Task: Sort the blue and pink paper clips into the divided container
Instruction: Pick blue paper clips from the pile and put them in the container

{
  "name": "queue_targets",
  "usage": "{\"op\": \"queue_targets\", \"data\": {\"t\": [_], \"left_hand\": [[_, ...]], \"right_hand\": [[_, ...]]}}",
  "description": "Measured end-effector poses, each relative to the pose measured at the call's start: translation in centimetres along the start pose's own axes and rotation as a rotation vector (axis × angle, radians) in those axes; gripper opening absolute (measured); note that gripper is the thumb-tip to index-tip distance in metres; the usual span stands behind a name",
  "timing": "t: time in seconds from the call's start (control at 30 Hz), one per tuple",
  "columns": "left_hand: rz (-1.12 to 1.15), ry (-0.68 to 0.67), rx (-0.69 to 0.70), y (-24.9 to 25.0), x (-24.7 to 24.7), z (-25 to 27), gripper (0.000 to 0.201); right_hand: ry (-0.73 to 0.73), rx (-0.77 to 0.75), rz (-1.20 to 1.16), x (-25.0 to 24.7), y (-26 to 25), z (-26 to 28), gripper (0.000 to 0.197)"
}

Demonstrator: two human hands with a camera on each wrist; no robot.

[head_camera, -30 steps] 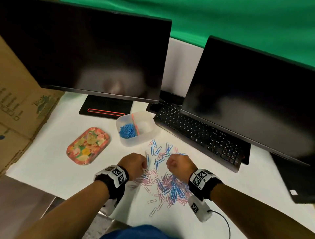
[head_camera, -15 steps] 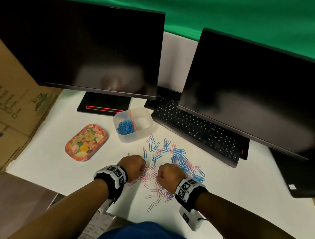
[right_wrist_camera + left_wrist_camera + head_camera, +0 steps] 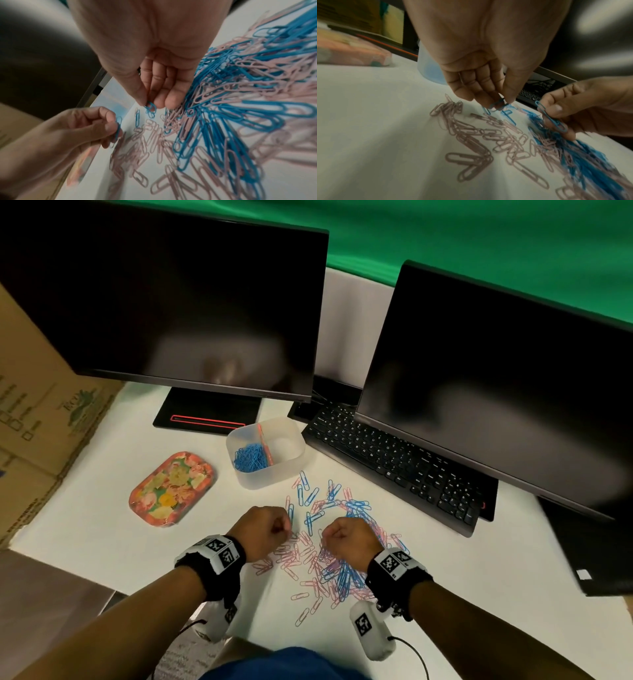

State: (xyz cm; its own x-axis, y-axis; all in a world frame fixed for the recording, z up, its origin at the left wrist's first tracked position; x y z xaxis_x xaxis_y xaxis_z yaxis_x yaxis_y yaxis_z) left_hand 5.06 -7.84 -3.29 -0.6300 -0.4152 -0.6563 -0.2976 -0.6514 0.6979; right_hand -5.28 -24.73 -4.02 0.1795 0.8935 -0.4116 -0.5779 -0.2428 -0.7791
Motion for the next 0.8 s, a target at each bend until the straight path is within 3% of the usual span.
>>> {"op": "queue_targets", "data": {"t": [0.13,0.27,0.33,0.4,0.47,0.53,0.6,0.7,0.8], "left_hand": [[0.241,0.062,-0.135,-1.0,-0.2,-0.6,0.025],[0.647,0.122,-0.386,-1.6,-0.2,-1.2,0.022],[0.816,0.168,-0.486,-1.6,-0.4,-1.3,0.02],[0.835,0.182,-0.548,-1.9,-0.2,-1.5,0.015],[0.582,0.186,-0.507,-2.0,-0.2,-2.0,0.012],[0.188,0.205,-0.396,-1.3,-0.3,-2.4,0.013],[-0.019,0.21,-0.339,-0.5,-0.1,-2.5,0.013],[-0.273,0.174,-0.309,0.0,0.4,-2.8,0.019],[-0.352,0.153,-0.299,-0.2,0.7,-3.4,0.02]], "right_hand": [[-0.034,0.138,-0.324,0.0,-0.4,-0.8,0.025],[-0.021,0.266,-0.544,0.3,-1.5,-1.4,0.024],[-0.017,0.294,-0.501,0.7,-1.8,-1.7,0.018],[0.01,0.205,-0.195,1.1,-2.0,-2.4,0.008],[0.074,0.06,0.209,1.5,-2.4,-2.9,0.013],[0.086,-0.009,0.416,2.2,-2.8,-3.0,0.023],[0.08,-0.048,0.585,2.7,-3.0,-3.0,0.028],[0.105,-0.094,0.71,3.0,-3.1,-3.2,0.022],[0.099,-0.138,0.708,3.0,-3.0,-3.2,0.017]]}}
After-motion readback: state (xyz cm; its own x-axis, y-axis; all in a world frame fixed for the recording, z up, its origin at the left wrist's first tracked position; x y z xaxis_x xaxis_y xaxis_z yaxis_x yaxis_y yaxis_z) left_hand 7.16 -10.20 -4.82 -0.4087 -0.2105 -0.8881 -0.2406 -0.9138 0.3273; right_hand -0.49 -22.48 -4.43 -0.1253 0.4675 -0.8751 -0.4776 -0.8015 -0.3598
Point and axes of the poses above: each hand's wrist, its own z-axis away from the middle knuckle, its own x-axis out of the palm, y = z × x, the point moved 6 cm from there along -z, towards the middle knuckle, and after that the axes turned 6 degrees about y, right-handed, at the moved point
